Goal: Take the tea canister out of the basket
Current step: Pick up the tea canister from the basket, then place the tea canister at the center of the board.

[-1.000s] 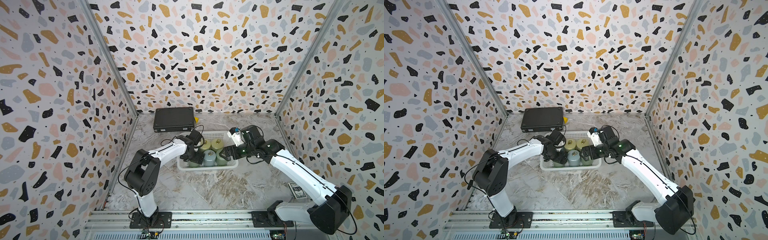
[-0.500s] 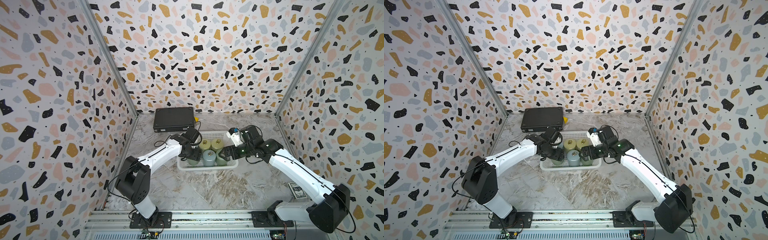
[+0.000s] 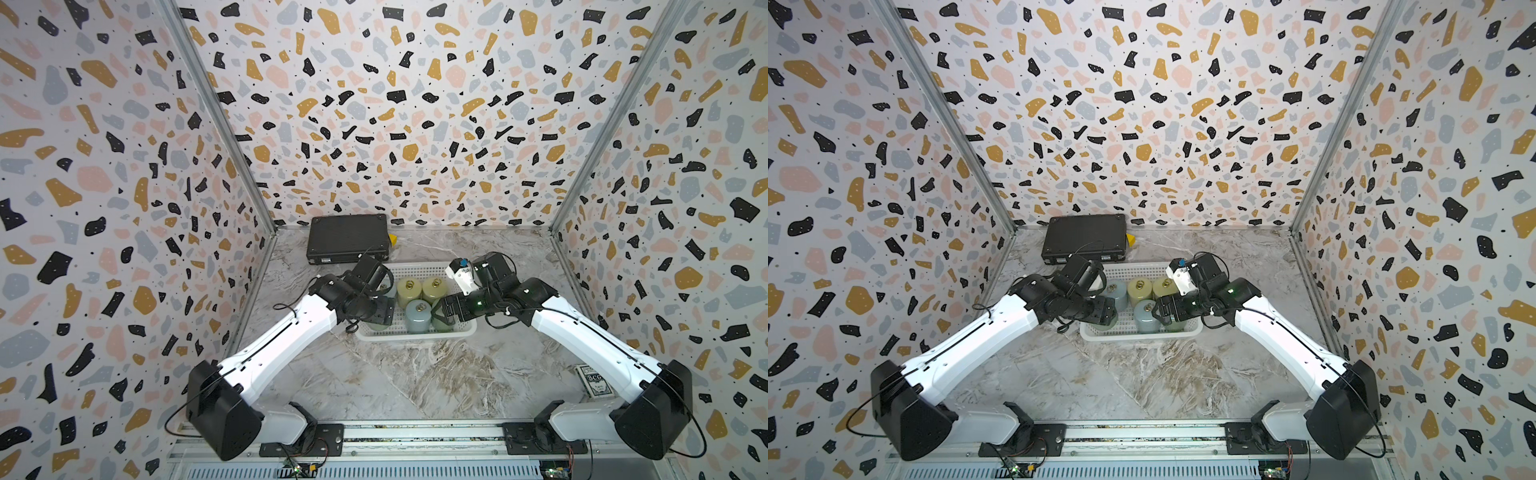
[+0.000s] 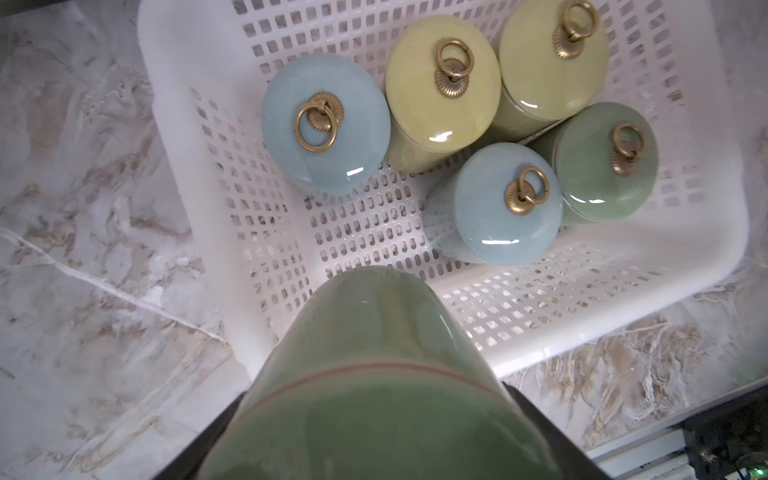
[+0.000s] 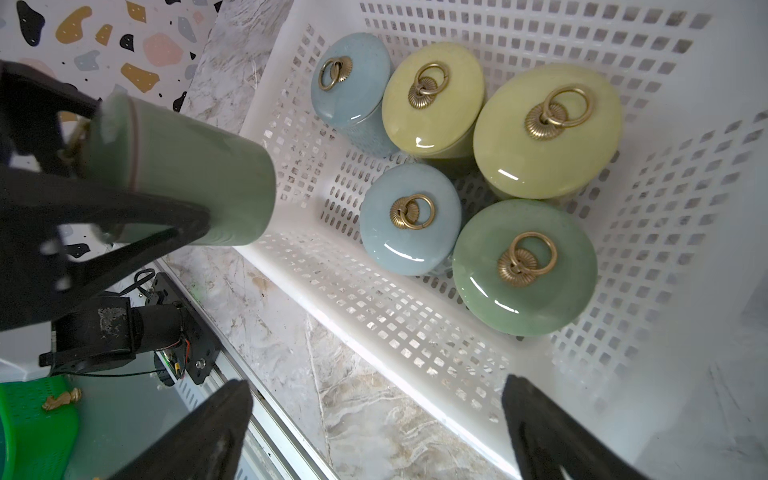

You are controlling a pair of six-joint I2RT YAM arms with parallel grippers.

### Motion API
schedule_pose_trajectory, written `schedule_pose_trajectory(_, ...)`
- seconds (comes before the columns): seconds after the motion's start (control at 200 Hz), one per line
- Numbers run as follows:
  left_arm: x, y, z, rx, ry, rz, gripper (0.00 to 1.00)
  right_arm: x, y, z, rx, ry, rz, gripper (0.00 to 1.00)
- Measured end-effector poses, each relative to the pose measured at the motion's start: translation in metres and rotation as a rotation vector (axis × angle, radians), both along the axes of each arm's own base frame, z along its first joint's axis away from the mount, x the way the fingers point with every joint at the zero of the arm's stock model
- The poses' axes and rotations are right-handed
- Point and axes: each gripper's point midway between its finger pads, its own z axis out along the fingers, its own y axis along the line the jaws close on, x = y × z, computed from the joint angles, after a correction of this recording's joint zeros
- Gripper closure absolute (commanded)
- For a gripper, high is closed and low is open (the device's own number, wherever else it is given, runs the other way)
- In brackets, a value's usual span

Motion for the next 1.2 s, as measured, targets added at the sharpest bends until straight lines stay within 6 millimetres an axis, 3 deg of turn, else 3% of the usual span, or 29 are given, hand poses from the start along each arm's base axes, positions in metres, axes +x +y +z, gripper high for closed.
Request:
schedule_pose_trajectory(0.165,-0.036,0.007,-0.001,-0.009,0.001,0.013,0.2,-0.001,0.004,-0.005,-0.005,0.013,0.011,0.01)
schedule_pose_trajectory(0.36,-0.074,0.017,-0.033,0.023,0.052,0.037,0.2,-0.002,0.005,-0.006,-0.006,0.014,0.014,0.01)
schedule_pose_trajectory(0.536,-0.091,0.013,-0.052,0.019,0.051,0.038,0.19,-0.003,0.007,-0.006,-0.006,0.015,0.019,0.01)
schedule_pose_trajectory(0.736,-0.102,0.013,-0.093,0.079,0.113,0.047,0.2,-0.008,0.007,-0.013,-0.016,0.034,0.019,0.01)
schedule_pose_trajectory(1.041,-0.094,0.003,-0.093,0.048,0.091,0.05,0.2,-0.01,0.007,-0.015,-0.021,0.041,0.013,0.01)
schedule_pose_trajectory(1.201,-0.093,-0.005,-0.109,0.077,0.129,0.04,0.2,-0.009,0.007,-0.015,-0.025,0.038,0.01,0.01)
